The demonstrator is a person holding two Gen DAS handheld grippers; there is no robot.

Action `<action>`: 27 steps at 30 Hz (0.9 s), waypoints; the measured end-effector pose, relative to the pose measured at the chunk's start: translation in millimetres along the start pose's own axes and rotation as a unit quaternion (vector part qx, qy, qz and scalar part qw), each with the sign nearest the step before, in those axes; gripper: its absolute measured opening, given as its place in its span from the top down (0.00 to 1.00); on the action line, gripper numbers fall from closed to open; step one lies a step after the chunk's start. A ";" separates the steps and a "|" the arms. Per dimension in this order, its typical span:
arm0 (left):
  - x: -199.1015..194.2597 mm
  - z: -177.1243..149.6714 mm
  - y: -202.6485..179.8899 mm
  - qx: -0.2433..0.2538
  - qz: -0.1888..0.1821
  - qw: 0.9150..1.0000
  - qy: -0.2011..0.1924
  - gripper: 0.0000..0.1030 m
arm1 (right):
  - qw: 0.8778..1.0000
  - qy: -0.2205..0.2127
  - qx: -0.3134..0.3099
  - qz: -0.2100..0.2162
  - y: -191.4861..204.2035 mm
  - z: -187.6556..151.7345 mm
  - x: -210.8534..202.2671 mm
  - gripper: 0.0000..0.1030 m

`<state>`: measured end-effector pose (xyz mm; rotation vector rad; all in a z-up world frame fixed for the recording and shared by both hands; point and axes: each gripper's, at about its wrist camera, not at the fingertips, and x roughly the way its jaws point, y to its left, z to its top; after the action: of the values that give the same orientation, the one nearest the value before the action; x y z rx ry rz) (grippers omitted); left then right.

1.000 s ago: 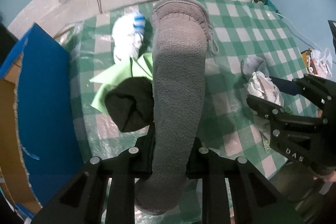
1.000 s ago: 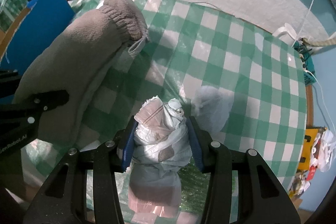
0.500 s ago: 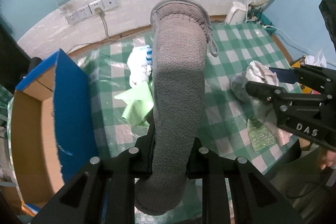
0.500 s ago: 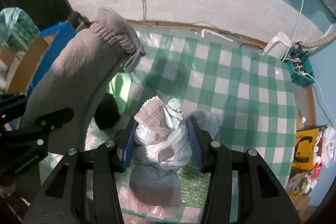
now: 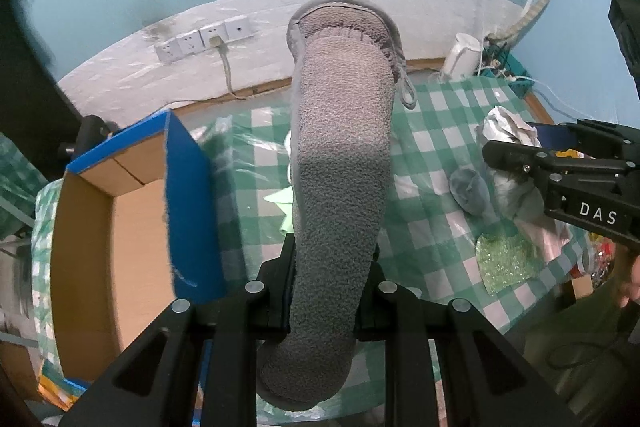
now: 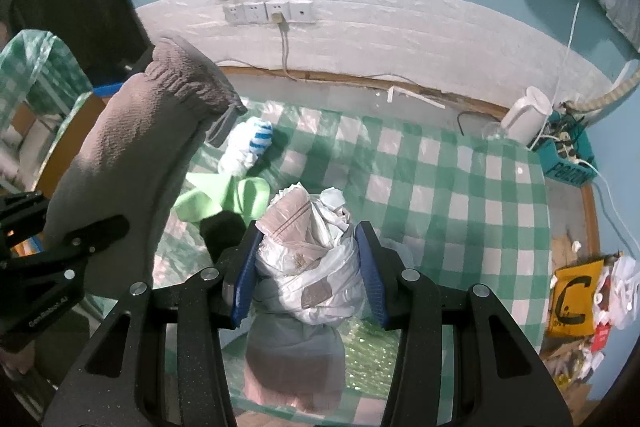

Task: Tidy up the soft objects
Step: 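Close the left tool on the grey slipper while the right tool grasps the white bundle, lifting both, then carry the slipper and bundle into the cardboard box and open both tools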

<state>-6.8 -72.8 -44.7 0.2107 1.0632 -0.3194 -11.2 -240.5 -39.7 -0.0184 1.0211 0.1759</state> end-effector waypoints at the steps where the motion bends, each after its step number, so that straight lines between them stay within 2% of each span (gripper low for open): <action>1: -2.4 -0.2 2.7 -0.002 0.001 1.000 -0.002 0.79 | 1.000 -0.002 -0.002 0.002 2.3 1.6 -1.3 0.55; 14: -27.1 -5.0 43.8 -0.048 0.036 0.998 -0.032 0.79 | 0.999 -0.020 -0.033 0.024 48.2 30.0 -5.7 0.55; 27: -43.1 -24.3 110.6 -0.115 0.065 0.990 -0.044 0.79 | 0.996 -0.021 -0.067 0.052 107.2 57.2 3.0 0.55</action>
<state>-6.7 45.0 -16.4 0.0567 0.9847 -0.0866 22.2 -128.9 -5.2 -0.0842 0.9680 0.3385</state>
